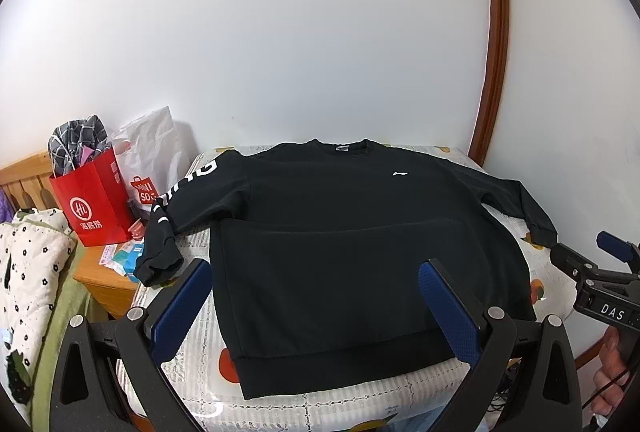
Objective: Fold small clothes
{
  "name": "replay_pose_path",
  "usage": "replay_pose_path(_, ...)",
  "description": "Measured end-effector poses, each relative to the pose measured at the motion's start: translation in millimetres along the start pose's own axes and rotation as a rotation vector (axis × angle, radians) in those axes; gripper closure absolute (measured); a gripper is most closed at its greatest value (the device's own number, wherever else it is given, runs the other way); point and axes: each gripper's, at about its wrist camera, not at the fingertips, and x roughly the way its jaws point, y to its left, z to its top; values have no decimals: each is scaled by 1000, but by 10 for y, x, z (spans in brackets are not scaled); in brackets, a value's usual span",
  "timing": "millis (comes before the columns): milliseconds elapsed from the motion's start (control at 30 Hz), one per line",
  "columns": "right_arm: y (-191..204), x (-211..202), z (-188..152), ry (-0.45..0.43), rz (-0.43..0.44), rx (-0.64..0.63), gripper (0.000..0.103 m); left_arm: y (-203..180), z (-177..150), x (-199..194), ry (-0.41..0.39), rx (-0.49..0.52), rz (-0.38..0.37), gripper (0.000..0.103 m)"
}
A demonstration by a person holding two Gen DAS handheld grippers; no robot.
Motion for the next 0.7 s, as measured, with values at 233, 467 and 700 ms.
replay_pose_path(233, 12, -11, -22, -4, -1, 1, 0, -29, -12, 15, 6, 1, 3, 0)
replay_pose_path(467, 2, -22, -26, -7, -2, 7, 0, -36, 9, 19, 11, 8, 0, 0)
replay_pose_path(700, -15, -31, -28, -7, 0, 10, 0, -41, 3, 7, 8, 10, -3, 0)
